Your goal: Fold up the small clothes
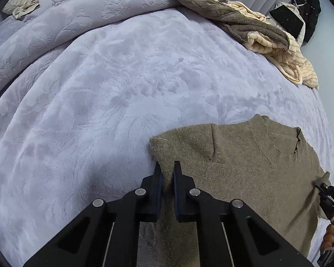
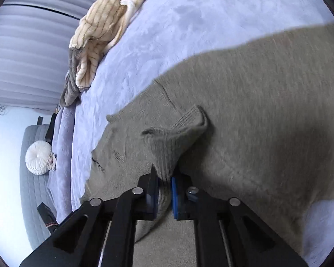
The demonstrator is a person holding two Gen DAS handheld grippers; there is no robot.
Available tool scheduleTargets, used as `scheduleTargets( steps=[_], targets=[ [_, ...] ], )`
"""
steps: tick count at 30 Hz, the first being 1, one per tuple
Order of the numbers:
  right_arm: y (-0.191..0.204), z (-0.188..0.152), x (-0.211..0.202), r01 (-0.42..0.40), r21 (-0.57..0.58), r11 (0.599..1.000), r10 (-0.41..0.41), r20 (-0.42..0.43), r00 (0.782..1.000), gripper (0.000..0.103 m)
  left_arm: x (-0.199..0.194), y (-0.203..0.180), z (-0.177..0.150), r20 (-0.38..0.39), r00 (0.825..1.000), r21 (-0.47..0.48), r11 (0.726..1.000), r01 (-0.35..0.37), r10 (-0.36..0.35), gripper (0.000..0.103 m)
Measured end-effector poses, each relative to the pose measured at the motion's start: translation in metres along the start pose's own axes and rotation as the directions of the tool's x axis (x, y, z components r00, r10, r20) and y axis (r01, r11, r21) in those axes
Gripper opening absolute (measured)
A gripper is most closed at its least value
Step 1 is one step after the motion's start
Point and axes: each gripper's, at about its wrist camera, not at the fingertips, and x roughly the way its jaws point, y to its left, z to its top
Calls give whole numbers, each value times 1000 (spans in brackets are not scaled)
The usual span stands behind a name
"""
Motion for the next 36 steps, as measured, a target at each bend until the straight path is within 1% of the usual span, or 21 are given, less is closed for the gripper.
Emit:
scheduleTargets(
  steps=[1, 2, 4, 6, 8, 10, 11, 13, 14, 16, 18, 19, 22, 25, 26, 31, 34, 36],
  targets=[
    [3, 0, -5, -11, -28, 1000, 11, 17, 1000, 10, 1, 4, 1, -4, 1000, -9, 1000, 13, -13, 10],
    [6, -2, -8, 1, -62, 998, 1, 26, 1000, 10, 4, 5, 0, -9, 1000, -10, 1000, 12, -12, 10],
    [-1, -9, -7, 55, -94, 994, -53, 25, 998, 10, 12, 5, -2, -11, 1000, 12, 1000, -19, 19, 10],
    [-16, -18, 0, 109, -91, 990, -109, 9, 994, 10, 14, 3, -5, 8, 1000, 20, 999, -30, 30, 10],
    [-29, -25, -4, 98, -72, 993, -97, 11, 995, 10, 8, 5, -8, 22, 999, 2, 999, -33, 33, 10],
    [-33, -28, -11, 103, -76, 992, -101, 21, 995, 13, 1, 7, -10, 34, 998, -14, 998, -54, 55, 10],
    [-34, -29, -14, 109, -80, 991, -107, 21, 994, 16, -3, 7, -10, 36, 997, -17, 998, -63, 64, 10],
    [-35, -30, -19, 116, -73, 991, -116, 10, 993, 17, -12, 7, -18, 18, 996, -12, 997, -82, 82, 10],
    [-36, -31, -21, 113, -64, 992, -113, 2, 994, 19, -16, 7, -23, 3, 996, -9, 996, -92, 92, 10],
    [-37, -33, -26, 92, -47, 995, -93, -21, 995, 28, -25, 7, -39, -33, 993, -1, 994, -112, 112, 10],
    [-35, -41, -30, 46, -38, 998, -48, -46, 998, 56, -33, 7, -59, -64, 990, 7, 992, -123, 123, 10],
    [-32, -43, -29, 29, -39, 999, -31, -56, 998, 59, -37, 7, -69, -71, 990, 7, 993, -119, 120, 10],
    [-27, -55, -28, 5, -47, 999, -9, -94, 995, 60, -49, 5, -98, -67, 992, 9, 994, -108, 109, 10],
    [-29, -65, -23, -1, -31, 1000, -3, -116, 993, 60, -51, -3, -122, -75, 987, 63, 988, -140, 144, 10],
    [-29, -66, -23, 1, -29, 1000, -4, -117, 993, 60, -51, -7, -127, -76, 986, 80, 987, -140, 146, 10],
    [-21, -67, -22, 0, -45, 999, -6, -124, 992, 60, -57, -23, -137, -73, 992, 134, 987, -93, 103, 10],
    [-16, -70, -23, -6, -64, 998, -2, -131, 991, 60, -62, -32, -136, -38, 993, 156, 983, -101, 108, 10],
    [-15, -72, -22, -4, -68, 998, -5, -133, 991, 62, -61, -31, -135, -34, 992, 145, 983, -114, 121, 10]
  ],
)
